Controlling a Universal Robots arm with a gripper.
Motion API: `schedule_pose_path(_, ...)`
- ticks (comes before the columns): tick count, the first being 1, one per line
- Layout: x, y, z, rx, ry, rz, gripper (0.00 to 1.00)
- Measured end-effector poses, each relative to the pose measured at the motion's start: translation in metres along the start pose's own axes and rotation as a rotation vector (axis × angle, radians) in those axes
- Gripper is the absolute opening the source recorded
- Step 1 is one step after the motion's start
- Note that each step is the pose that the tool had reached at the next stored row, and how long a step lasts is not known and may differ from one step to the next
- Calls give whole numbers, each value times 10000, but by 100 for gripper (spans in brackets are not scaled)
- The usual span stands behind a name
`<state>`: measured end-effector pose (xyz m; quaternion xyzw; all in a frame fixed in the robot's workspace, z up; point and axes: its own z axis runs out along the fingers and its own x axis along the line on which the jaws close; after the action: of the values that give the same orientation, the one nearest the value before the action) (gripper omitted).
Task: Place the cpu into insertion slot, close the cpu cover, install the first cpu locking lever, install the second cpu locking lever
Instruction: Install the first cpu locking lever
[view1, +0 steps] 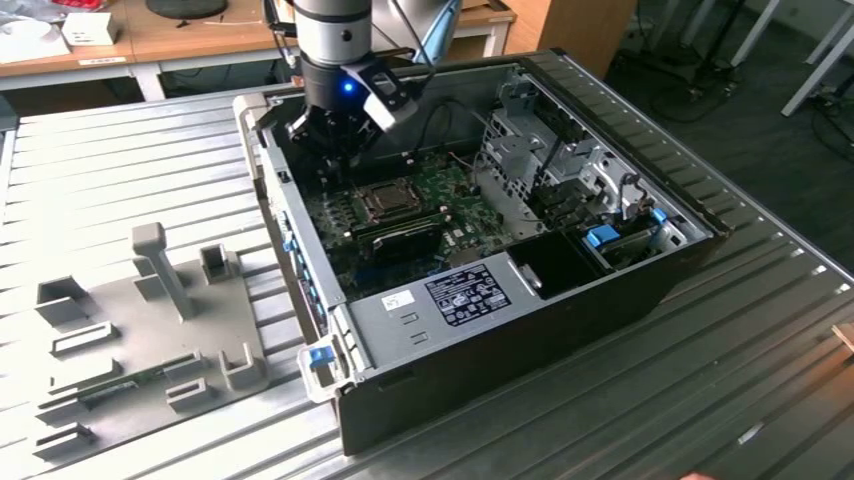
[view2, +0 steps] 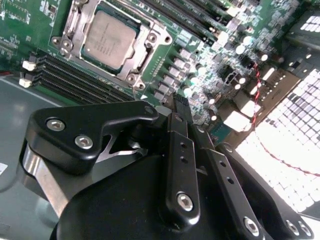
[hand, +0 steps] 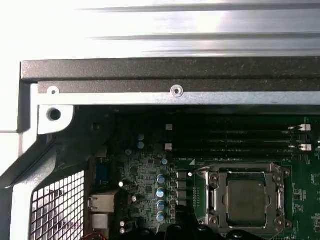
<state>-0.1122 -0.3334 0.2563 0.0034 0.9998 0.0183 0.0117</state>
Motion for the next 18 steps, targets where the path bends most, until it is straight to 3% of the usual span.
schedule_pose_path(10,10,12,0,-31,0,25,10)
schedule_pose_path(18,44,63,2,-97,-2,77,10)
